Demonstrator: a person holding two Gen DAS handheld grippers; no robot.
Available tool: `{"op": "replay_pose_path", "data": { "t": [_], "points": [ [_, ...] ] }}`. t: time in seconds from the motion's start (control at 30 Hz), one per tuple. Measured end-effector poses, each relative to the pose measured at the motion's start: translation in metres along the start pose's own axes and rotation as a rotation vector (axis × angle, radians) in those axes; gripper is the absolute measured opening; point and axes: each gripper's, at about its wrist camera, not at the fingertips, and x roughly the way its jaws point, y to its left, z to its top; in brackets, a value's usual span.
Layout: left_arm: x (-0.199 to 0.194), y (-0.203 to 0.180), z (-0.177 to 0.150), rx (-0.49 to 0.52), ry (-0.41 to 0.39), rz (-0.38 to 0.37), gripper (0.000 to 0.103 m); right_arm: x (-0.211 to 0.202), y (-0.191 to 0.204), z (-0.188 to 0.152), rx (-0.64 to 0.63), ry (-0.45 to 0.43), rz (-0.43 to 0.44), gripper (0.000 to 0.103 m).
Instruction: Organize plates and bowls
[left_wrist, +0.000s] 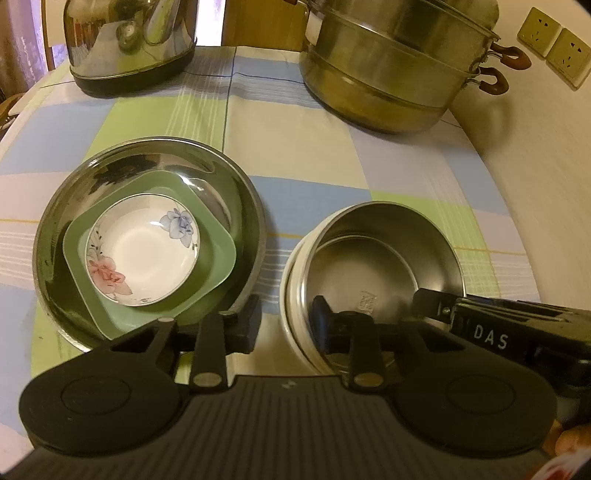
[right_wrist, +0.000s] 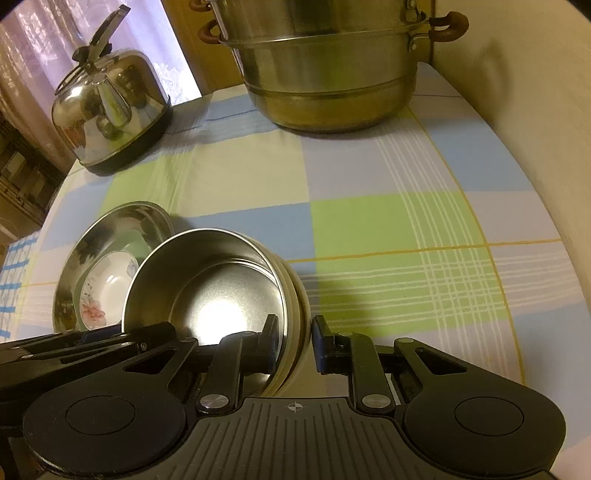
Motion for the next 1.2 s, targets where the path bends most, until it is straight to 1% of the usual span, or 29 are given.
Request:
{"op": "replay_pose_path", "data": {
  "t": [0.07,0.17,0.53,0.83,1.2],
  "points": [
    [0.001,-0.002,0.0,0.003,0.002,-0.001,0.02,0.001,0.001,0.001,-0.006,0.004,-0.007,0.018],
    [0.004,-0.004,0.001,0.004,0.008,0.002,0.018,0.004,0.002,0.002,-0.009,0.015,-0.015,0.018],
    [0.007,-0.003,0.003,0.009,0.014,-0.009,0.018,0.012,-0.003,0.008,0.029,0.039,-0.007,0.018],
    [0.007,-0.002,0.002,0.016,0.006,-0.015,0.018,0.011,-0.002,0.008,0.015,0.036,-0.01,0.017],
    [0.003,-0.002,0.0,0.013,0.021,-0.034,0.018,0.008,-0.004,0.007,0.025,0.072,0.0,0.016]
  ]
}}
